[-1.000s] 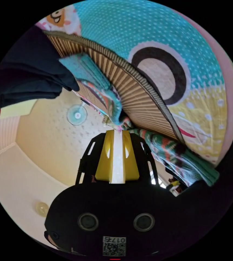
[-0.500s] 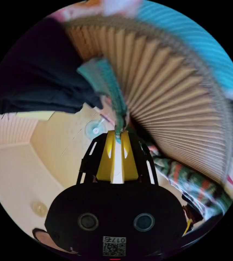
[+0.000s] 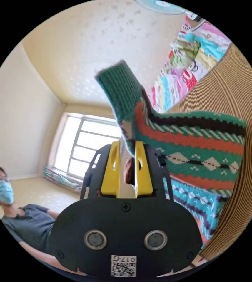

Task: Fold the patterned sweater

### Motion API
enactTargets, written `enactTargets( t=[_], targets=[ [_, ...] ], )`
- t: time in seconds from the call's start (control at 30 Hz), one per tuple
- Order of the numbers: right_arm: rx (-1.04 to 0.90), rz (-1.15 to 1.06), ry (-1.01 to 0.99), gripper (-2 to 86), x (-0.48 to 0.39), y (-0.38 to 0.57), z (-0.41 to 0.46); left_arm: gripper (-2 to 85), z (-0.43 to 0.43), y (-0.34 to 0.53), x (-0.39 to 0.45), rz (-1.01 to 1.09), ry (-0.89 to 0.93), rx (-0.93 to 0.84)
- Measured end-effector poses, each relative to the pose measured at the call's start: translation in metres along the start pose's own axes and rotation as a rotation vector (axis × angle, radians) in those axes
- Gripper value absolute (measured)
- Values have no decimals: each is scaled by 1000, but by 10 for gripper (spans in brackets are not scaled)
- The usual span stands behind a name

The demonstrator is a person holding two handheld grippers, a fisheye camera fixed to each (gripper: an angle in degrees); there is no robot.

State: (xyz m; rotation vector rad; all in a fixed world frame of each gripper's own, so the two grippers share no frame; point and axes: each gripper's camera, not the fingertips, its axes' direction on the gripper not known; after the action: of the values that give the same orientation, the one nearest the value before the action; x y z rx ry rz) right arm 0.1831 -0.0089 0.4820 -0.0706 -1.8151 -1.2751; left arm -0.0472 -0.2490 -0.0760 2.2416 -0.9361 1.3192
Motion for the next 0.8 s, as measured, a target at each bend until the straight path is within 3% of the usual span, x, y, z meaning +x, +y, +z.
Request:
enactTargets(
  t=[0.07,0.2,0.47,0.67,0.8],
  targets=[
    [-116,79,75,89,8,11,51,51,3,-5,9,48,-79,-62],
    [-98,166,-32,37,46,50,59,60,5,-17,25,164,-219,-164],
    [-100,471,393,73,119,168,-28,122,27,-42,50,530,-923,-477],
    [-265,614,573,127,135,238,-46,136,65,-53,40,723,-1137,-747],
    [-301,668,599,141,137,267,-42,137,81,-65,30,742,-1172,-812]
  ],
)
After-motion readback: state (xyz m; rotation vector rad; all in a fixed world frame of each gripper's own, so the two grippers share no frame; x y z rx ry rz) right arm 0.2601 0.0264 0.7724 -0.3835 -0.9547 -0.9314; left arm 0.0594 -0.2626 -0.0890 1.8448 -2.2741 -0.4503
